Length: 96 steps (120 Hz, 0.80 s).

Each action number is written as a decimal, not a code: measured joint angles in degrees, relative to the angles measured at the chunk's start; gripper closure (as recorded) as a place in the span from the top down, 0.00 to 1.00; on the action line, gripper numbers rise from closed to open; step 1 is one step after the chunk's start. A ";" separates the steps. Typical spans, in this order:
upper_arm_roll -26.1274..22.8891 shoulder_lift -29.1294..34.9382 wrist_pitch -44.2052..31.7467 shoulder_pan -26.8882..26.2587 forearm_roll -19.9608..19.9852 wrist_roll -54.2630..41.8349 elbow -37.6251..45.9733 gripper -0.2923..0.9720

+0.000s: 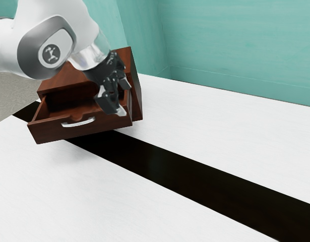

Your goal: Pull the drawer handle with one arm to open the drawer

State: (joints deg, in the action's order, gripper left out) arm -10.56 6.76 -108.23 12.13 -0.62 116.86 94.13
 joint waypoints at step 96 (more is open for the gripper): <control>27.16 0.27 15.90 -16.54 -4.03 -76.66 -0.67 0.75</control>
State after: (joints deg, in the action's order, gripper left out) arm 16.60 7.03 -92.33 -4.41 -4.66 40.19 93.45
